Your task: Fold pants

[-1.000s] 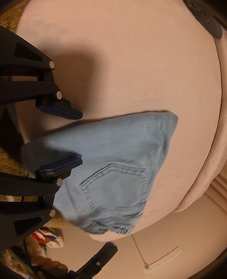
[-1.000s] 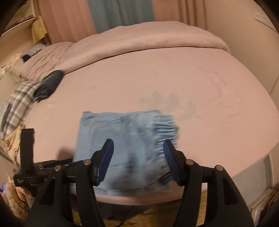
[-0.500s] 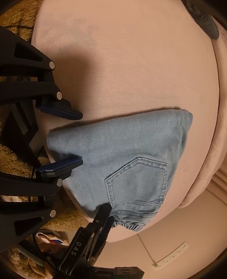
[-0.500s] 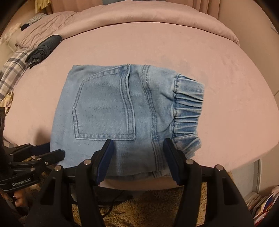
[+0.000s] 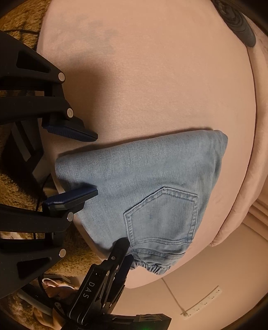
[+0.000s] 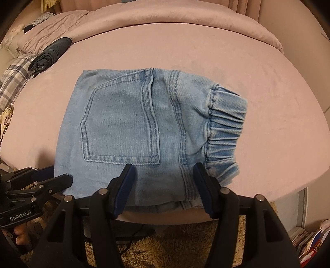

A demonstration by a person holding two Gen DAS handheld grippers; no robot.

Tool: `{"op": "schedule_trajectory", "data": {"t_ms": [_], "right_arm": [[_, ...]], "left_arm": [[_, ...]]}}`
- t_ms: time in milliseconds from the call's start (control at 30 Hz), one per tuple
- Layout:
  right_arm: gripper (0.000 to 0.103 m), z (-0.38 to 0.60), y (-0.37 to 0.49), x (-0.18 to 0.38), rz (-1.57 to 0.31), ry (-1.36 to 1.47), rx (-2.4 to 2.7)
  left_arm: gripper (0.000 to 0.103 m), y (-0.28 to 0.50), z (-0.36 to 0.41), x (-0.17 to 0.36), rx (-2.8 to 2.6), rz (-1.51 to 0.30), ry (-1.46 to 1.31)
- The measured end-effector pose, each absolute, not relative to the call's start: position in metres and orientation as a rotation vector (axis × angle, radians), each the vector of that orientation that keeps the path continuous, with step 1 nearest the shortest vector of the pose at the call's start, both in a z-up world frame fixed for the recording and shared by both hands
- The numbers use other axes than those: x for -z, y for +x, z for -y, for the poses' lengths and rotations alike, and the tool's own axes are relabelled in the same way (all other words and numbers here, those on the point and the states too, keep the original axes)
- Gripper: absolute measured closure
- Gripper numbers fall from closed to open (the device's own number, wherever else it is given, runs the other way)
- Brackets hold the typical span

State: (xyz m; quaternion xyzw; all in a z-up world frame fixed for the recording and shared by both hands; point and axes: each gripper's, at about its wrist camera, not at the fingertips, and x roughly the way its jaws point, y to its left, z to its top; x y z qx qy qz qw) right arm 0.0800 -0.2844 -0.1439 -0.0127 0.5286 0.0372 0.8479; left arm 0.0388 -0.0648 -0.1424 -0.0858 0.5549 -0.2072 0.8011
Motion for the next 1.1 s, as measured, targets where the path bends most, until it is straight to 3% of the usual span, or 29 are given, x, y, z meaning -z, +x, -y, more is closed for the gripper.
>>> {"op": "schedule_trajectory", "data": {"t_ms": [700, 1100], "right_arm": [[0.043, 0.292, 0.074, 0.147, -1.102, 0.038, -0.058], [0.036, 0.286, 0.084, 0.150, -1.103, 0.026, -0.073]], "left_arm": [[0.054, 0.039, 0.062, 0.143, 0.433, -1.191, -0.174], [0.053, 0.049, 0.062, 0.137, 0.433, -1.235, -0.163]]}}
